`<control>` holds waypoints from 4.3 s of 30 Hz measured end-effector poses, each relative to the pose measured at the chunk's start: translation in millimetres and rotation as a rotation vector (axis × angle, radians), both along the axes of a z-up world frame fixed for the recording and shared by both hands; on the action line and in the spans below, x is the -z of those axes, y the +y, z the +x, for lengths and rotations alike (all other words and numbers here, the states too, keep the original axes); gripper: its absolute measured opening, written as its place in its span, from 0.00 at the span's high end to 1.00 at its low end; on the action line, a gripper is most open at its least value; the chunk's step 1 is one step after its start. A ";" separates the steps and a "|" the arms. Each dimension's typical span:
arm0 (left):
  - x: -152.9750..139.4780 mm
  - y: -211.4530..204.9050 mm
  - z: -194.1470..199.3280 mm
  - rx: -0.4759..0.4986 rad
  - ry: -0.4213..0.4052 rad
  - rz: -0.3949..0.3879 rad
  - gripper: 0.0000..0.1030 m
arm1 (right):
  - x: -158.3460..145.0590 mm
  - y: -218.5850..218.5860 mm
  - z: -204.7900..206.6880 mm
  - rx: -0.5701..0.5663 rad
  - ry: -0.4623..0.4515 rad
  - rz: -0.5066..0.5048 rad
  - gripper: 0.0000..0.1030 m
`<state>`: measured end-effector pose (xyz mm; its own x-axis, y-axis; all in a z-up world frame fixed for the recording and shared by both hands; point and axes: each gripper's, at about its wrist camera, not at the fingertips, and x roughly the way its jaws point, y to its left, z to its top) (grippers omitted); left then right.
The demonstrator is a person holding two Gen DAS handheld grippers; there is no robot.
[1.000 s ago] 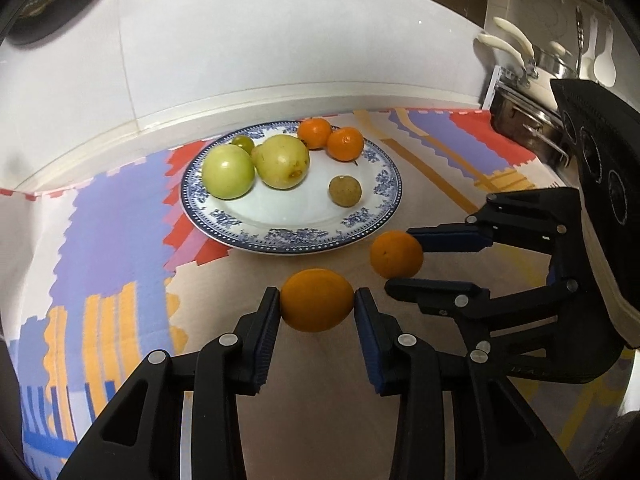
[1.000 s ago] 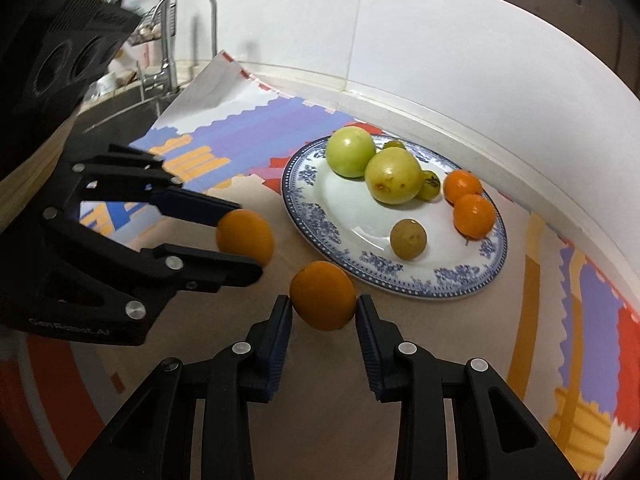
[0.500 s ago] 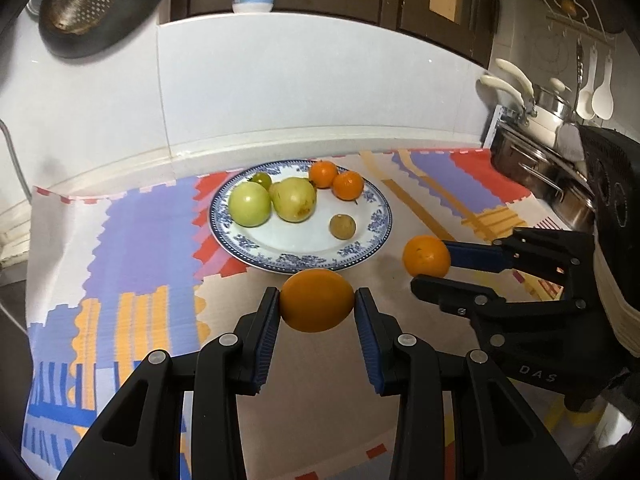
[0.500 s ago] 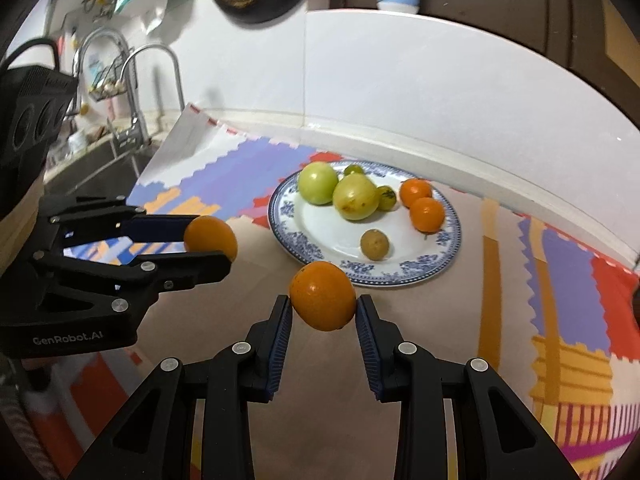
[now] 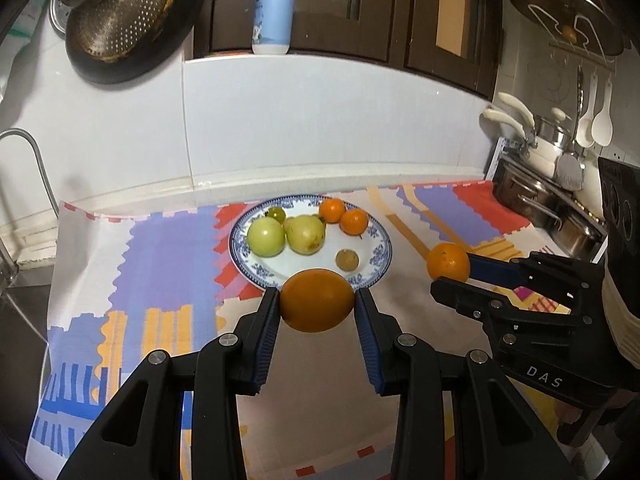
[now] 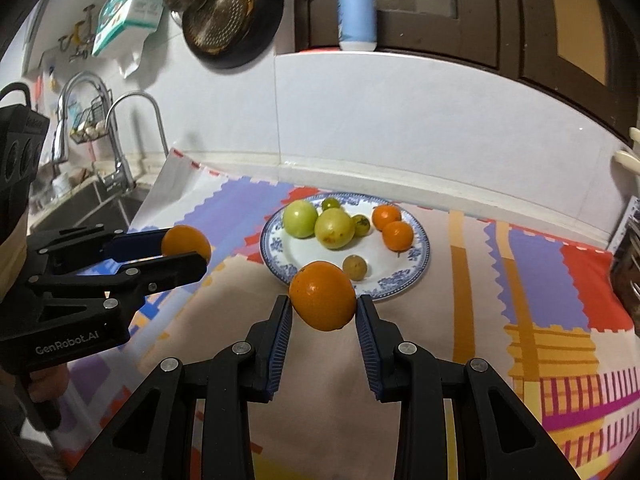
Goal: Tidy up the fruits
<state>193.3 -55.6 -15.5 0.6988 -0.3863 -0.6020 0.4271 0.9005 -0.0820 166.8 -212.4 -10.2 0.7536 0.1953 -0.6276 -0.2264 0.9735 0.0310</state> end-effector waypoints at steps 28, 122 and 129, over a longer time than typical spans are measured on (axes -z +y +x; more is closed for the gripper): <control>-12.7 -15.8 54.0 -0.038 -0.052 0.023 0.64 | -20.8 -14.3 51.0 0.071 -0.064 0.028 0.67; -44.8 24.8 -81.1 -0.160 -0.106 0.084 0.00 | -45.0 -4.3 -83.8 0.242 -0.064 0.032 0.19; -50.0 28.0 -95.4 -0.172 -0.131 0.096 0.00 | -44.0 -1.6 -95.7 0.236 -0.055 0.043 0.19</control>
